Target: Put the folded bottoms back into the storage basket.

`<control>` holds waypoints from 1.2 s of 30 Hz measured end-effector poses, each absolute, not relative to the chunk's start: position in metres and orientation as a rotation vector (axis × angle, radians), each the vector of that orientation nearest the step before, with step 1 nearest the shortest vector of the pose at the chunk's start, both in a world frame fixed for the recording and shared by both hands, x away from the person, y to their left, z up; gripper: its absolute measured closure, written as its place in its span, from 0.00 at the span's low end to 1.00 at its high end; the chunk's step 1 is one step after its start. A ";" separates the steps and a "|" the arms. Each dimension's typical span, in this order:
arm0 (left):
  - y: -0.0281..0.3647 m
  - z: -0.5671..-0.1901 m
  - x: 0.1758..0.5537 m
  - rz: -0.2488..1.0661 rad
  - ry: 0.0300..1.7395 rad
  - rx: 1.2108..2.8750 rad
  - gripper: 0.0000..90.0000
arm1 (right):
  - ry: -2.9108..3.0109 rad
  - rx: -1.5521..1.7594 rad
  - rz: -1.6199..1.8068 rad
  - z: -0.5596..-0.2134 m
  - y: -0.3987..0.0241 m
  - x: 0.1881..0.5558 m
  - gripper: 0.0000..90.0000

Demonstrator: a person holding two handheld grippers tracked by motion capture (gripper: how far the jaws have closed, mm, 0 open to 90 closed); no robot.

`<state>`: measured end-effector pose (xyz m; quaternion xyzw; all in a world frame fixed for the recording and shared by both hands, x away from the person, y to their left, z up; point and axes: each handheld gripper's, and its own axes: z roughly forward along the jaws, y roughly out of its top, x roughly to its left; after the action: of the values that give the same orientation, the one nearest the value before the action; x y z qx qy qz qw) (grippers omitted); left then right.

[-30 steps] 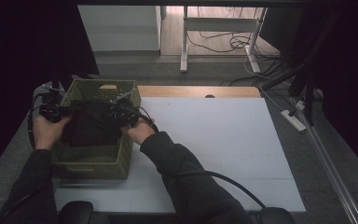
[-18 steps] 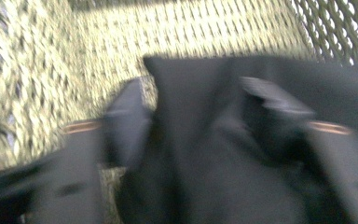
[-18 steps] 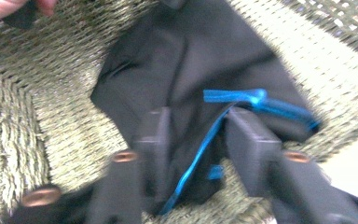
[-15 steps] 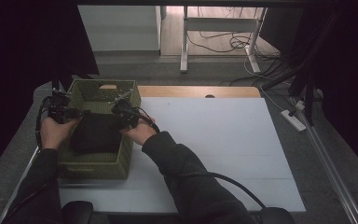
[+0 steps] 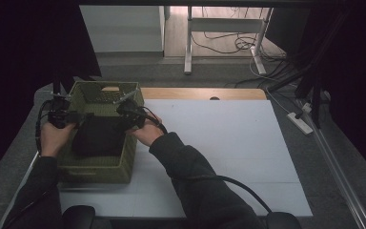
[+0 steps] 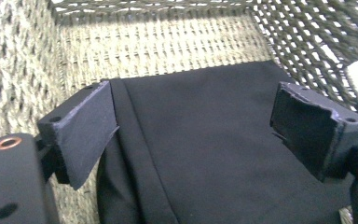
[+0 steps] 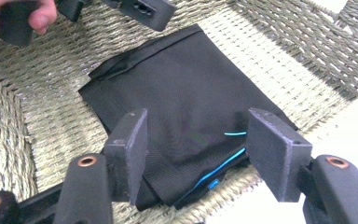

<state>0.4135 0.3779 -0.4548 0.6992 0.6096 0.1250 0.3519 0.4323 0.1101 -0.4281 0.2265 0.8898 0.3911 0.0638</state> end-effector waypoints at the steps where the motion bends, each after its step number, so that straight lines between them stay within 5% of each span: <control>1: 0.377 -0.454 0.412 0.321 1.570 1.807 0.15 | 2.688 0.684 1.176 -0.428 0.109 0.432 0.43; 13: 0.364 -0.446 0.400 0.266 1.454 1.846 0.04 | 2.705 0.642 1.198 -0.421 0.098 0.430 0.38; 36: 0.346 -0.441 0.382 0.251 1.360 1.860 0.03 | 2.735 0.591 1.239 -0.418 0.088 0.430 0.27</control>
<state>0.3815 0.3457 -0.4411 0.7353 0.5376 0.0992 0.4006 0.4300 0.0877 -0.4183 0.1930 0.8930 0.4045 0.0407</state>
